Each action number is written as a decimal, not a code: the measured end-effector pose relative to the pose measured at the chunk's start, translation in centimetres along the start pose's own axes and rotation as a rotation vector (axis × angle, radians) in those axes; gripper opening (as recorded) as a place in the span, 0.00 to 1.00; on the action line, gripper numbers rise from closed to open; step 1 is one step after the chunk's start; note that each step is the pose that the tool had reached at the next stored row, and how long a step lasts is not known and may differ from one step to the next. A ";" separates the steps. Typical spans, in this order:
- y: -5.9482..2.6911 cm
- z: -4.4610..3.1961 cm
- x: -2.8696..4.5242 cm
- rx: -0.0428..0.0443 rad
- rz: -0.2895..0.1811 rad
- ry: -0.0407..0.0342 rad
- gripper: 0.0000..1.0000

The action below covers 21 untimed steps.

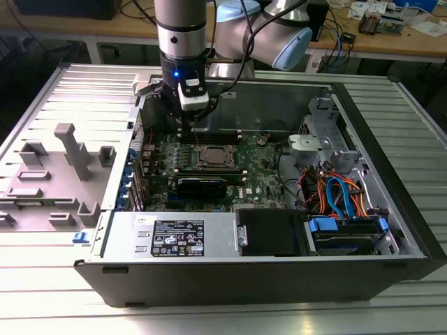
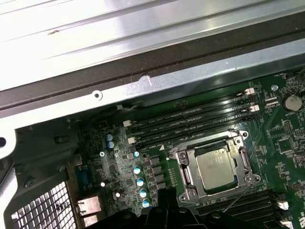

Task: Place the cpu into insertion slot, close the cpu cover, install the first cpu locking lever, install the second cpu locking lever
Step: 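Install the first cpu locking lever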

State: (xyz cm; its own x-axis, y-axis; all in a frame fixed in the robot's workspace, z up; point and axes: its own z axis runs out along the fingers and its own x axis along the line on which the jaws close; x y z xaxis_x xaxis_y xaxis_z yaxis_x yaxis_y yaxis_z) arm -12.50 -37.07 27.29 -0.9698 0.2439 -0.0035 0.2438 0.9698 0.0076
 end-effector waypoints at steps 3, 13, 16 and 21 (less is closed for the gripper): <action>0.00 0.07 0.01 -0.0004 -0.083 0.0006 0.11; 0.00 0.13 0.00 -0.0011 -0.175 0.0014 0.11; 0.12 0.15 0.03 -0.0015 -0.177 0.0012 0.11; 1.12 0.14 0.28 -0.0004 -0.202 0.0015 0.11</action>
State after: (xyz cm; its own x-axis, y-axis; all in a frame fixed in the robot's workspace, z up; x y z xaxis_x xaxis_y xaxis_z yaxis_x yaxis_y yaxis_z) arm -12.51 -35.91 27.15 -0.9990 0.0440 -0.0036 0.0440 0.9990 0.0073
